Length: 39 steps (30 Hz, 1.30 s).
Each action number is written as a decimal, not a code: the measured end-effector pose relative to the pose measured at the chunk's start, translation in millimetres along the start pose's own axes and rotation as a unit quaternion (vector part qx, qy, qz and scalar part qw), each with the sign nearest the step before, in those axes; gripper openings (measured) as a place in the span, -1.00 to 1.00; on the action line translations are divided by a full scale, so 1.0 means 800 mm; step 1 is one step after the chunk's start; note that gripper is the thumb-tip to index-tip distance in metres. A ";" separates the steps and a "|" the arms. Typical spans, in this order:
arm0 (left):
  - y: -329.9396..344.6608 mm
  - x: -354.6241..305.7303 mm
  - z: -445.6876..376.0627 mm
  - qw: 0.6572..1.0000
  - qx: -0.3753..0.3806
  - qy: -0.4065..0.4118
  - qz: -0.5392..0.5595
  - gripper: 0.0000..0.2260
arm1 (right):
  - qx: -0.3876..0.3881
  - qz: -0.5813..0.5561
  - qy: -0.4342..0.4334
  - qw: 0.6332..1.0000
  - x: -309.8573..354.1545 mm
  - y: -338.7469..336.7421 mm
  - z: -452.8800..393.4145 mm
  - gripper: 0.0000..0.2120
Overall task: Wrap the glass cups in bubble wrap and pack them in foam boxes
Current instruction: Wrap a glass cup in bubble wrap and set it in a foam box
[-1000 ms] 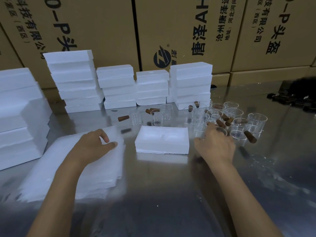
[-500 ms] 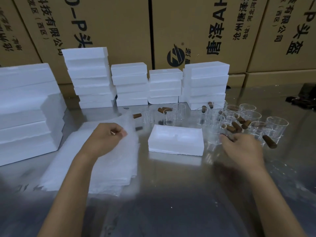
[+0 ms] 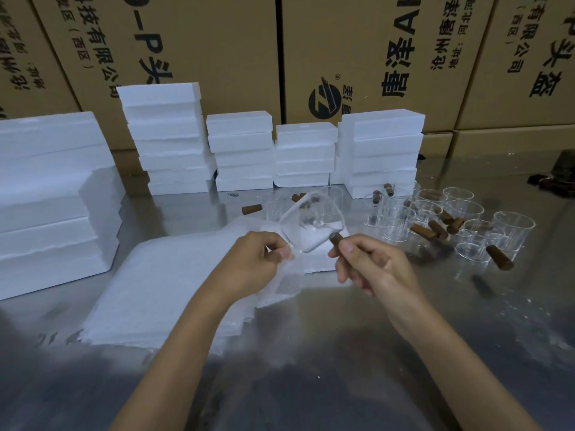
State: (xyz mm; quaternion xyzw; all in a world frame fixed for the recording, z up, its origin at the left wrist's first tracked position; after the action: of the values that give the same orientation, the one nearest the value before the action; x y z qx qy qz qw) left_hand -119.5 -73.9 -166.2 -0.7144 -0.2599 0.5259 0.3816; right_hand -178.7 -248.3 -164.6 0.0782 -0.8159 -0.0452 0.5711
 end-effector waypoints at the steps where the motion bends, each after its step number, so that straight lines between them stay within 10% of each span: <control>1: 0.000 0.000 0.000 1.000 0.000 0.000 0.003 -0.75 | 0.003 0.030 -0.003 1.000 -0.003 0.000 0.000 -0.74; 15: -0.042 -0.040 0.016 0.964 -0.123 0.057 0.230 -0.81 | -0.053 0.410 -0.083 0.907 -0.010 -0.011 0.000 -0.71; 21: 0.003 -0.081 0.026 0.957 -0.019 0.114 0.264 -0.89 | -0.136 0.109 0.024 0.984 -0.020 -0.032 -0.002 -0.70; 28: 0.050 -0.101 0.037 0.932 0.110 0.090 0.332 -0.90 | -0.138 -0.203 0.156 0.957 -0.049 -0.032 0.002 -0.76; 34: -0.087 -0.049 0.045 0.920 -0.335 0.083 0.187 -0.79 | -0.064 -0.271 0.180 0.943 -0.044 -0.014 -0.003 -0.79; 39: -0.066 -0.006 0.009 0.956 -0.175 0.054 0.230 -0.58 | 0.016 -0.234 0.176 0.956 -0.041 0.000 0.005 -0.71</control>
State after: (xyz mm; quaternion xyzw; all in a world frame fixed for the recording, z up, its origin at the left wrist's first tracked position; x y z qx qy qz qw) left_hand -126.1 -45.4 -121.3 -0.8376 -0.1559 0.5065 0.1330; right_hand -171.0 -242.5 -196.5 0.2830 -0.6620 -0.1499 0.6776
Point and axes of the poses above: each hand's wrist, its own z-axis away from the middle knuckle, its own y-axis out of the palm, x = y × z, the point moved 10 cm from there along -z, towards the middle knuckle, and after that the axes turned 11 degrees about -z, right-handed, at the moved point
